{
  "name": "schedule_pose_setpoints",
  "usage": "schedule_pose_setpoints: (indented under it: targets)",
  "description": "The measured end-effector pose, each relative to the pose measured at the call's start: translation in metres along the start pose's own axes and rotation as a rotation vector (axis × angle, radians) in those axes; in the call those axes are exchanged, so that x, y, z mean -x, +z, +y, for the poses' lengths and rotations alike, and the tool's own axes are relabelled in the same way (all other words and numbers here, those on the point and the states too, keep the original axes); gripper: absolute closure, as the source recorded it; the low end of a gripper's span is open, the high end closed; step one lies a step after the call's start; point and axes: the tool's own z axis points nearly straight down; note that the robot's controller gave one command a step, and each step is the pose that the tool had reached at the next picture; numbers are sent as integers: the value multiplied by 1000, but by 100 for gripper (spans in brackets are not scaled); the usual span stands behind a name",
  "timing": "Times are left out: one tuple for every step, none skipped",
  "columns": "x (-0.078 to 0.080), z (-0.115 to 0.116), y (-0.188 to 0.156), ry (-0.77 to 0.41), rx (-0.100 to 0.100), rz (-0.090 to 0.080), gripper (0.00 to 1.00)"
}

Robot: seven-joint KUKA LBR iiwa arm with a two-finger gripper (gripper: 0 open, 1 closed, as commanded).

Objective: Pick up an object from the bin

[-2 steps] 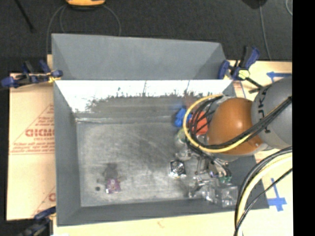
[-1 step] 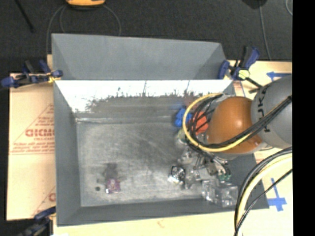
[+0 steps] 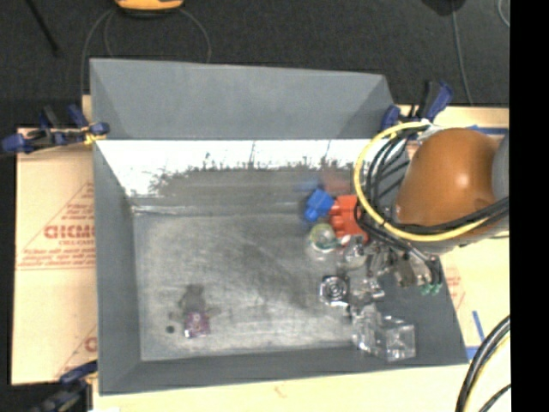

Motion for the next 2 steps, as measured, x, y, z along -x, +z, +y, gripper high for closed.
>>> schedule_pose_setpoints:
  targets:
    - [8,12,-81,22,0,-2,100]
    - [33,-21,-73,-401,2,4,100]
